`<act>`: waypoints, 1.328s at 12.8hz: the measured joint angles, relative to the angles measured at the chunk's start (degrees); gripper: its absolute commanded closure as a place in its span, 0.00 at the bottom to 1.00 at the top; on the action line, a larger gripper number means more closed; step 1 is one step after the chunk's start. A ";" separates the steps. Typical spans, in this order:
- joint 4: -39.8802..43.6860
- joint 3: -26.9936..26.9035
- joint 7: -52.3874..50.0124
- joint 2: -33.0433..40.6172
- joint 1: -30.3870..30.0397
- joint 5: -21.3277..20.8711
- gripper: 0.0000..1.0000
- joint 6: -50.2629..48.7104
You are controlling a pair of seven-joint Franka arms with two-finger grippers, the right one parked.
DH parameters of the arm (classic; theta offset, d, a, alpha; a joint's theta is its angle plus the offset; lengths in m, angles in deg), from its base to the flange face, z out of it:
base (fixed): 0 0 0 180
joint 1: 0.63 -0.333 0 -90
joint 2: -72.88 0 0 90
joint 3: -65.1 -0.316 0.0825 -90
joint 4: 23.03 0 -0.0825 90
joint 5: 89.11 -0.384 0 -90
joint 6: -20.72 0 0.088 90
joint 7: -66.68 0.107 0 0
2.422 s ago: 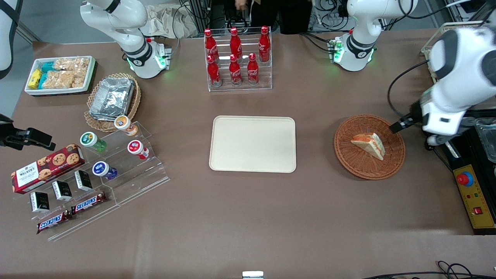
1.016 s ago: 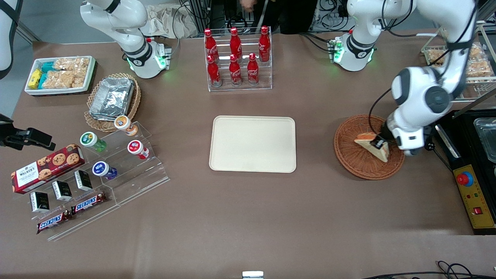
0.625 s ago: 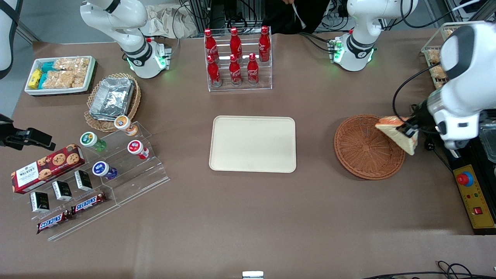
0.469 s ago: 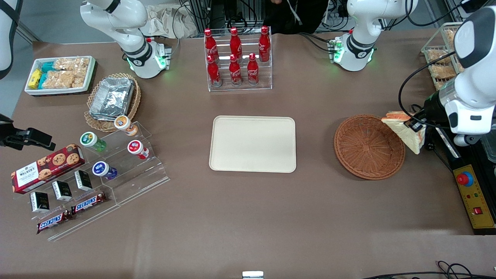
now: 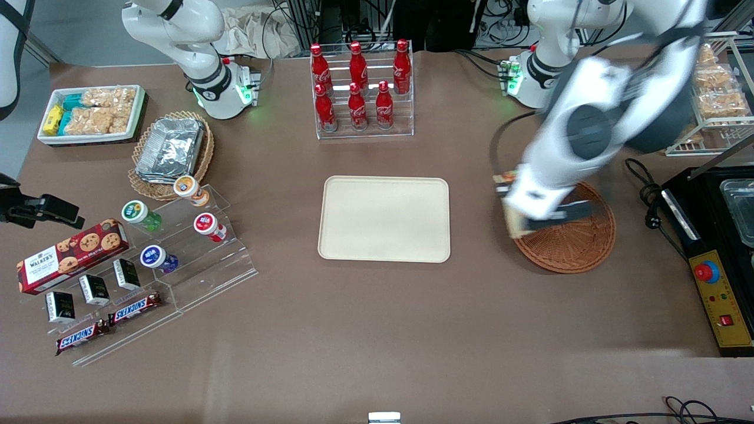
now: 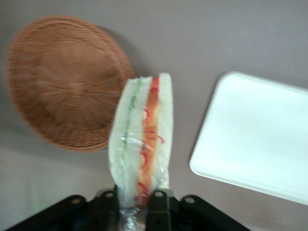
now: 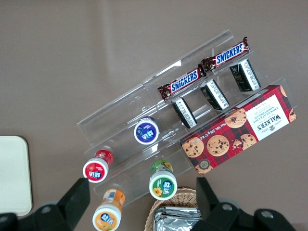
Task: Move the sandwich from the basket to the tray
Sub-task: 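Carry the sandwich over the cream tray and lower it, then open the left gripper to release the sandwich and withdraw the arm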
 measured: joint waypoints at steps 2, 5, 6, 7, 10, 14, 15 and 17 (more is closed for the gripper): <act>0.01 3.78 -3.54 -6.21 3.69 -6.25 1.00 3.15; 0.08 4.10 -10.26 -14.11 10.78 -12.25 1.00 9.04; 0.13 4.10 -11.28 -15.93 11.77 -13.19 1.00 10.55; 0.19 4.09 -12.12 -17.39 12.35 -14.06 1.00 11.55; 0.23 4.09 -14.12 -20.81 13.25 -16.67 0.00 14.84; 0.72 4.10 -17.94 -22.91 14.39 -20.90 0.00 15.43; 1.53 4.04 -18.21 -22.50 14.31 -21.31 0.00 14.88; 5.05 3.48 -17.31 -19.75 12.41 -21.61 0.00 9.80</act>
